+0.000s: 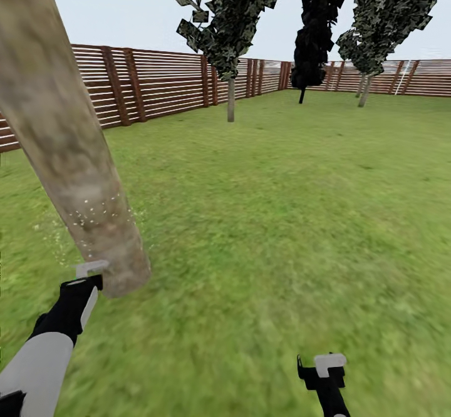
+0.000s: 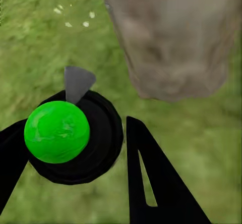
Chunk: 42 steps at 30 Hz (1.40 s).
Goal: In the garden, pick up the pesticide atomizer on the floor and spray pesticide onto both trees until each tree trunk is fully covered.
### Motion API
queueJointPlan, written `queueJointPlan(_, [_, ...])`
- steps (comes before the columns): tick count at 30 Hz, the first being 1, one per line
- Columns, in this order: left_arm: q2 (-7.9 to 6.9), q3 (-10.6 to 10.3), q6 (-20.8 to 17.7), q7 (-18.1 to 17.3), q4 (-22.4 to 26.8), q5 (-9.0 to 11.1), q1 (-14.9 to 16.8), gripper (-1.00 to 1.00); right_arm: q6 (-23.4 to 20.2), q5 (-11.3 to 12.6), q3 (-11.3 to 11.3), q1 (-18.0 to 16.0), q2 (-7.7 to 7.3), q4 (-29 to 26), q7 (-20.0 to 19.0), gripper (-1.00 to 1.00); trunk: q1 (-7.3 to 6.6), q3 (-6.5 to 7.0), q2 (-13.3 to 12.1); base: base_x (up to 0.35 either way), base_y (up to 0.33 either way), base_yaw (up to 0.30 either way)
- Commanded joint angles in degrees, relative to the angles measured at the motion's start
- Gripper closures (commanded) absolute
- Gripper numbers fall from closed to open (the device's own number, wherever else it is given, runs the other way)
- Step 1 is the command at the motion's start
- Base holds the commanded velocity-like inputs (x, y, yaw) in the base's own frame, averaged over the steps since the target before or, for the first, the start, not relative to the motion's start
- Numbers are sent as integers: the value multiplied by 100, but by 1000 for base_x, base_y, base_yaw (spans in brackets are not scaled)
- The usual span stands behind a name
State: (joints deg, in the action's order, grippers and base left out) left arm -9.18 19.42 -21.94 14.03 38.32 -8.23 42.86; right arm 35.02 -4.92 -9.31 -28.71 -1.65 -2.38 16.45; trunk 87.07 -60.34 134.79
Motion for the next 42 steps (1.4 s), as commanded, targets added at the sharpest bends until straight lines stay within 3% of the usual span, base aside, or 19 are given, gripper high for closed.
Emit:
queueJointPlan(1, [1,16,-17,-7,8,-65,3,100,-4,-53,-27,-3,4,3,60,-100,-1,-5,2,8,-2,193])
queueJointPlan(6, [38,-3,18,-6,120,-55,3,100,-10,-53,-27,-3,13,10,57,-100,-1,-5,2,1,-172,258])
queueJointPlan(9, [256,-10,102,-14,-84,-65,-1,100,-5,-52,-27,-3,15,6,59,-100,-1,-5,2,0,-272,44])
queueJointPlan(10, [316,0,675,-1,-392,-68,2,100,-5,-53,-27,-3,15,8,60,-100,-1,-5,2,28,-275,1])
queueJointPlan(13, [334,1,1100,-10,-559,-95,3,100,-12,-53,-27,-3,6,10,60,-100,-1,-5,2,61,-275,0])
queueJointPlan(22, [334,11,1130,141,-576,-57,3,100,-13,-53,-27,-3,6,10,60,-100,-1,-5,2,93,-272,115])
queueJointPlan(33, [152,156,1129,135,-876,-75,-143,100,-13,-53,-27,-3,6,10,60,-100,-1,-5,2,141,-269,271])
queueJointPlan(42, [139,166,1123,137,-882,-81,-146,100,-11,-52,-27,-3,4,9,60,-100,-1,-5,2,255,-167,25])
